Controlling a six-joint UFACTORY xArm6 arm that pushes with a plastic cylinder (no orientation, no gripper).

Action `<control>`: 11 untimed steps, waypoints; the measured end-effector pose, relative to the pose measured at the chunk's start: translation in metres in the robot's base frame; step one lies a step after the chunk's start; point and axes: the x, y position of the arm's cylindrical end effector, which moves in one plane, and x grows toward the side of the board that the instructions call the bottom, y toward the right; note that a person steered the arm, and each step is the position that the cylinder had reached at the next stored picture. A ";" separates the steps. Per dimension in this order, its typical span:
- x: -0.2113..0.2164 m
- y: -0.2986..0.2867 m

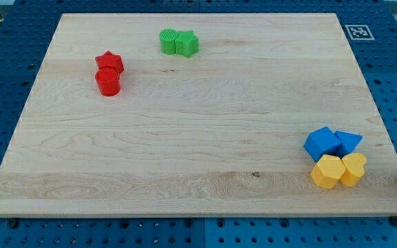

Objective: Push the yellow heart along the yellow hexagon slightly left

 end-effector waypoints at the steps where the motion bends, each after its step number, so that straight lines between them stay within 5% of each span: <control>1: -0.002 -0.036; 5: -0.031 -0.025; 11: -0.015 -0.128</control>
